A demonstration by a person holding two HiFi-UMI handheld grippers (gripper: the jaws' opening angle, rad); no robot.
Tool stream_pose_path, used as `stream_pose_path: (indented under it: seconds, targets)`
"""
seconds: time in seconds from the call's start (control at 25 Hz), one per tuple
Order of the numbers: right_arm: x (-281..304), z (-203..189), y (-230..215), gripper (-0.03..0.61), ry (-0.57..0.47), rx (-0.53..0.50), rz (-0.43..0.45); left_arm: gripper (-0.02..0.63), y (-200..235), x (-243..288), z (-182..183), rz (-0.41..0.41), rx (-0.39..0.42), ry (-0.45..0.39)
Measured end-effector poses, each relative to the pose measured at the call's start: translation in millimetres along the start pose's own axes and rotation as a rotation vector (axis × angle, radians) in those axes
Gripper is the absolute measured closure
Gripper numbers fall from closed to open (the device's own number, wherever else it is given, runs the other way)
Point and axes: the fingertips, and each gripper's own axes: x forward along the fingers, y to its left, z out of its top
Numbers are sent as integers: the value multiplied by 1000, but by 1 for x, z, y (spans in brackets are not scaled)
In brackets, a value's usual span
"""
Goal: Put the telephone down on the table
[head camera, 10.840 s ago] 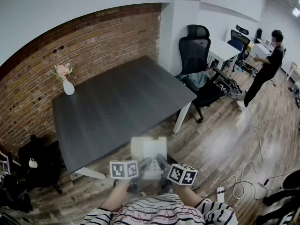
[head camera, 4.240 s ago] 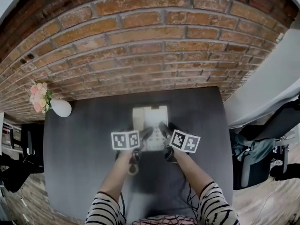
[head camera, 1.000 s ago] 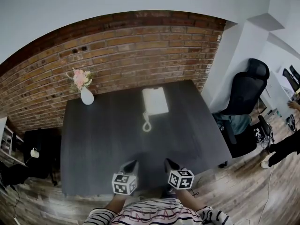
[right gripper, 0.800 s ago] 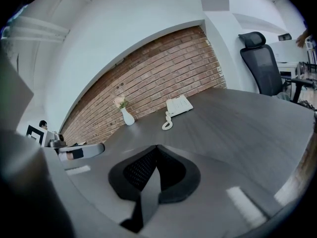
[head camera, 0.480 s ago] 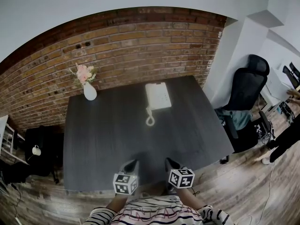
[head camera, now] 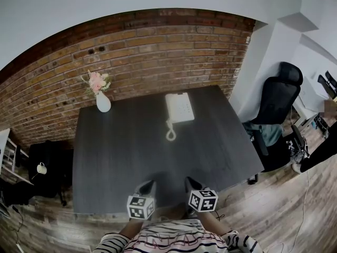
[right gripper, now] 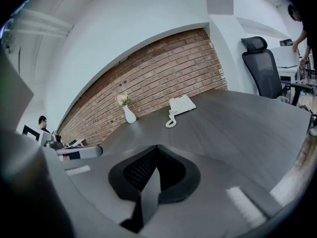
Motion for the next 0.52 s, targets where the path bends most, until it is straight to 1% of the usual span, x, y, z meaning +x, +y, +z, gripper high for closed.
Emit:
stream_pose_path:
  seconds: [0.52]
  targets:
    - [1, 1, -1, 578, -8, 7, -6, 612, 1, 3, -2, -20, 2, 11]
